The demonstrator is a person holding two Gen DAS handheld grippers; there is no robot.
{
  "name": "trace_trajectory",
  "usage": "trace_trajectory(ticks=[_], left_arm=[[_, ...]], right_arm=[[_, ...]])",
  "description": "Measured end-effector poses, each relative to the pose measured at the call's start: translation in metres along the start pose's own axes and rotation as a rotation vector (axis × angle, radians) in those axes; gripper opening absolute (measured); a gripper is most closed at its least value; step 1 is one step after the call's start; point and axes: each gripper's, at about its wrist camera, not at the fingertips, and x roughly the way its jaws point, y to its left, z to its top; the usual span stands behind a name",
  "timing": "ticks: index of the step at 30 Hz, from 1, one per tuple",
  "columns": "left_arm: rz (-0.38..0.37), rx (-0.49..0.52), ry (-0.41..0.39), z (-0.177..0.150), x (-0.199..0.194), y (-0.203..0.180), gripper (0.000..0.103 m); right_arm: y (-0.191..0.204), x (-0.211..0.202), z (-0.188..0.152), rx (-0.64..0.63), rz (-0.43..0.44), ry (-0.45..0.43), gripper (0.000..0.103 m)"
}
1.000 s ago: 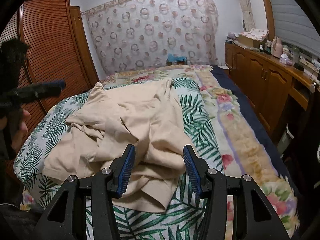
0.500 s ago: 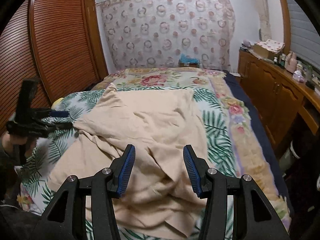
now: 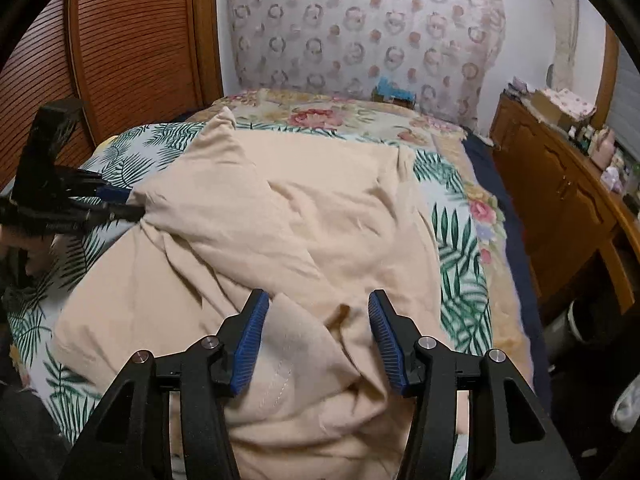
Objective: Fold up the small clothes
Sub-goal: 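Grasp the shirt fold with the right tool while the left tool grasps the edge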
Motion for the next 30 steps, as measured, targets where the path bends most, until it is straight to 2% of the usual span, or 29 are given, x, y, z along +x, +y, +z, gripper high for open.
trace_trajectory(ticks=[3,5,8,14,17,21,24,26,27,29,30], left_arm=[[0.031,0.037,-0.044,0.014,-0.011,-0.008,0.006],[0.032,0.044,-0.086,0.03,-0.02,-0.013,0.005],[0.037,0.053,-0.161,0.066,-0.033,-0.018,0.005],[0.03,0.103,-0.224,0.139,-0.021,-0.033,0.005],[0.034,0.167,-0.231,0.173,0.003,-0.054,0.005],[0.035,0.215,-0.204,0.2,0.037,-0.076,0.008],[0.024,0.23,-0.188,0.212,0.055,-0.087,0.024],[-0.006,0.204,-0.208,0.214,0.055,-0.085,0.053],[-0.016,0.197,-0.216,0.212,0.054,-0.084,0.057],[-0.022,0.191,-0.214,0.207,0.05,-0.077,0.074],[-0.017,0.19,-0.212,0.204,0.049,-0.075,0.076]], right_arm=[[-0.006,-0.003,-0.005,0.012,0.059,0.005,0.015],[-0.01,-0.007,-0.007,0.022,0.073,-0.014,0.011],[-0.016,-0.021,-0.011,0.048,0.086,-0.062,0.01],[-0.029,-0.032,-0.024,0.11,0.098,-0.118,0.009],[-0.034,-0.035,-0.031,0.144,0.101,-0.131,0.009],[-0.041,-0.032,-0.038,0.176,0.096,-0.124,0.009],[-0.047,-0.026,-0.043,0.197,0.092,-0.1,0.009],[-0.049,-0.025,-0.044,0.195,0.071,-0.09,0.009],[-0.05,-0.025,-0.045,0.193,0.061,-0.086,0.009],[-0.053,-0.028,-0.045,0.2,0.058,-0.084,0.009],[-0.054,-0.03,-0.046,0.201,0.057,-0.083,0.009]])
